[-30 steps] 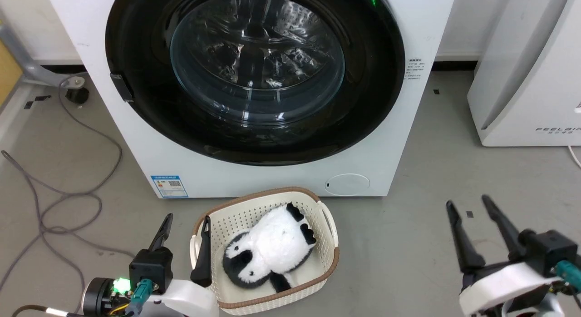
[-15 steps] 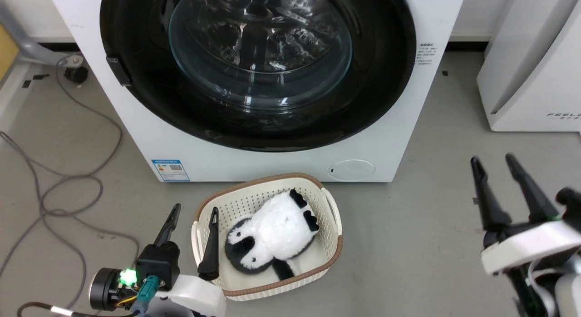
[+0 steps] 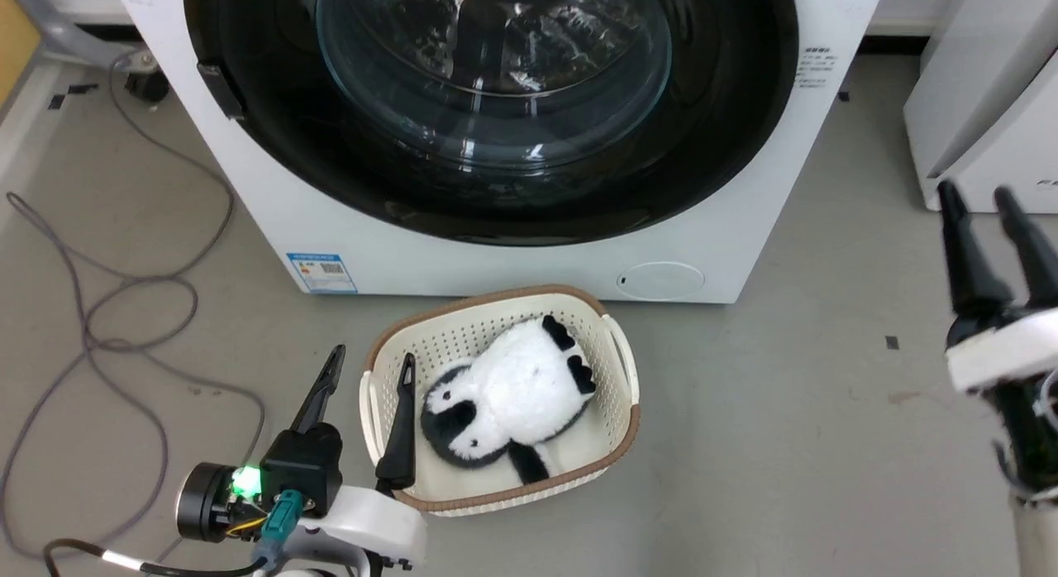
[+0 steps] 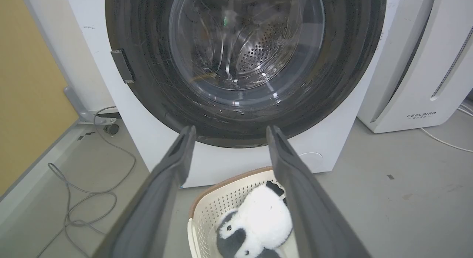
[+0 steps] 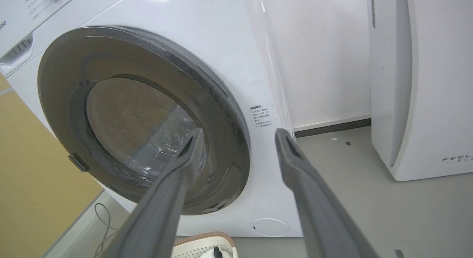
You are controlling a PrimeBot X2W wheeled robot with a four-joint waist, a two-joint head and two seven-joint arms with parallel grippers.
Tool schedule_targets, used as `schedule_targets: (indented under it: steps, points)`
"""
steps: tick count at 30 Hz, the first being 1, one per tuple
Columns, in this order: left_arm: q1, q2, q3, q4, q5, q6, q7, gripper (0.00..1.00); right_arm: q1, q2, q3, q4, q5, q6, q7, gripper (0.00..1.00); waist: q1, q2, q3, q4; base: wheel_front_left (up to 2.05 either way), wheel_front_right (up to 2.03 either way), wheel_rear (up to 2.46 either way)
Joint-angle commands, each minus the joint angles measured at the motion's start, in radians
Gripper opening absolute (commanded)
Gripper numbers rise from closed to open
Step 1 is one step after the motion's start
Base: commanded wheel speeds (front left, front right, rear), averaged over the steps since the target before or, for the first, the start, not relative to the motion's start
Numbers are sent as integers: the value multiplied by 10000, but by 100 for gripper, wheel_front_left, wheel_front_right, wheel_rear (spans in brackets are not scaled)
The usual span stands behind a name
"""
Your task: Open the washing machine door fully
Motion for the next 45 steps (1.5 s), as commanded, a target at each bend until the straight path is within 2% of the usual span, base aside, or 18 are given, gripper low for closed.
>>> schedule_targets:
  steps: [1, 8, 12, 13, 14, 24, 38, 45]
  points:
    - [-178, 13, -59, -54, -74, 86, -126, 100, -437, -125, -101, 119, 264, -2, 85, 100, -1, -1, 116, 61, 0, 0, 0]
    - [-369, 12, -267, -72, -108, 136, -272, 100, -1691, 26, -682, 837, 1330, -3, 583, 100, -1, -1, 506, 214, 0, 0, 0]
    - [-485, 11, -420, -66, -150, 177, -355, 100, -2387, -100, -847, 1267, 1684, -3, 881, 100, -1, -1, 729, 313, 0, 0, 0]
    - [-513, 11, -455, -68, -163, 189, -376, 100, -2552, -125, -860, 1367, 1746, -3, 949, 40, -1, -1, 786, 335, 0, 0, 0]
    - [-538, 11, -490, -68, -174, 200, -397, 100, -2723, -134, -888, 1481, 1832, -3, 1020, 0, -1, -1, 841, 356, 0, 0, 0]
    - [-870, 10, -905, -80, -260, 290, -606, 100, -5011, -197, -1612, 3455, 3158, -4, 2379, 0, -1, -1, 1488, 707, 0, 0, 0]
    - [-1278, 11, -1564, -117, -517, 543, -899, 100, -8080, -564, -2029, 6202, 3631, -5, 3771, 0, -1, -1, 2309, 1374, 0, 0, 0]
    - [-1424, 11, -1853, -111, -617, 669, -1045, 100, -9212, -866, -2338, 7697, 4052, -6, 4924, 0, -1, -1, 2592, 1614, 0, 0, 0]
